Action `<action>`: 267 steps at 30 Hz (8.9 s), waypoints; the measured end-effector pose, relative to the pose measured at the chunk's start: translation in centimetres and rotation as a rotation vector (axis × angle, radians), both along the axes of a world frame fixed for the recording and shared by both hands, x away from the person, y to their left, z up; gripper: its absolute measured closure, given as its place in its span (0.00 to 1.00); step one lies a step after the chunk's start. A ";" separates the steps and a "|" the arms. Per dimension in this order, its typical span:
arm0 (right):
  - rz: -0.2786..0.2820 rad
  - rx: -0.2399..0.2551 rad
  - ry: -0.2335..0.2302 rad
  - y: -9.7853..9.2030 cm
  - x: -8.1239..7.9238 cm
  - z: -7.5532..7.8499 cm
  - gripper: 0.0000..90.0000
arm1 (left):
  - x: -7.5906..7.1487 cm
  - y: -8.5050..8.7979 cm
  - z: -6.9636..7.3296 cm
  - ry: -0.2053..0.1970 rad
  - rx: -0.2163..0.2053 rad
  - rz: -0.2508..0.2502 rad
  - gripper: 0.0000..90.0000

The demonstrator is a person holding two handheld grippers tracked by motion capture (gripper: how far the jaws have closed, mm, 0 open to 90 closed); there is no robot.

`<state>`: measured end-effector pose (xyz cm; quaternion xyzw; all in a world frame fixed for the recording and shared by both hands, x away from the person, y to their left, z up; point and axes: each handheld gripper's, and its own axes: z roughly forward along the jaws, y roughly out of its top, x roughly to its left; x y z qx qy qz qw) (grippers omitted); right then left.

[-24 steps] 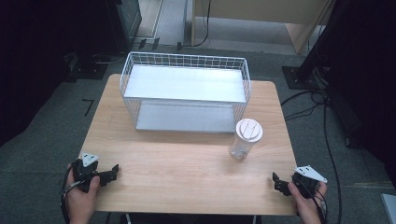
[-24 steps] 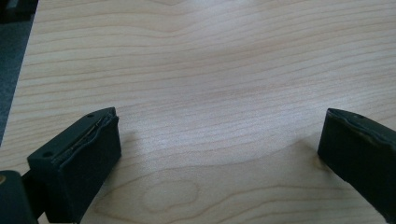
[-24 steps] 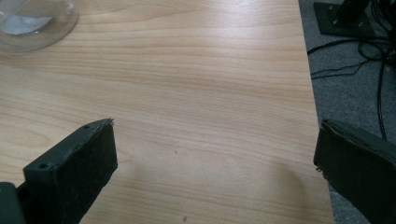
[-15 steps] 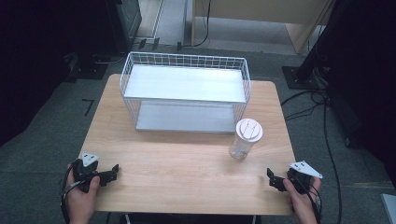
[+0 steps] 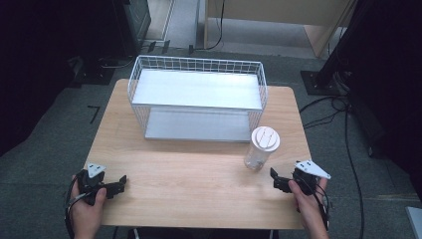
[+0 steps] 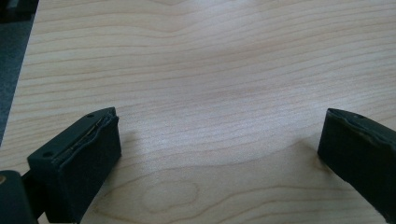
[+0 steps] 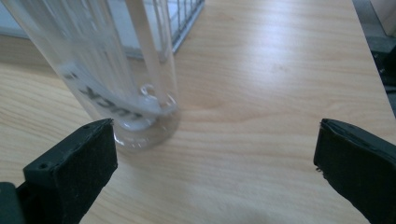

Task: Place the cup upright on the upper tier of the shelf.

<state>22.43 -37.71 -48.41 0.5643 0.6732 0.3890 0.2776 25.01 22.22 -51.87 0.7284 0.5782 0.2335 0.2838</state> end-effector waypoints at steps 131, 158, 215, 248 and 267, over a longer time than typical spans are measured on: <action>0.148 0.126 -0.578 20.4 15.7 21.7 0.15 | 0.0 0.0 0.0 -0.003 0.001 -0.006 0.00; 0.188 0.177 -0.496 19.6 19.3 20.4 0.00 | 0.0 0.0 0.0 -0.001 0.002 -0.007 0.00; 0.073 0.080 -0.382 4.2 4.9 5.8 0.00 | 0.0 0.0 0.0 0.000 0.001 -0.007 0.00; -0.064 0.029 -0.166 -2.8 -1.6 -2.3 0.00 | 0.0 0.0 0.0 0.000 0.000 -0.006 0.00; -0.127 -0.051 0.068 -5.4 -3.0 -3.8 0.00 | 0.0 0.0 0.0 0.000 0.000 -0.006 0.00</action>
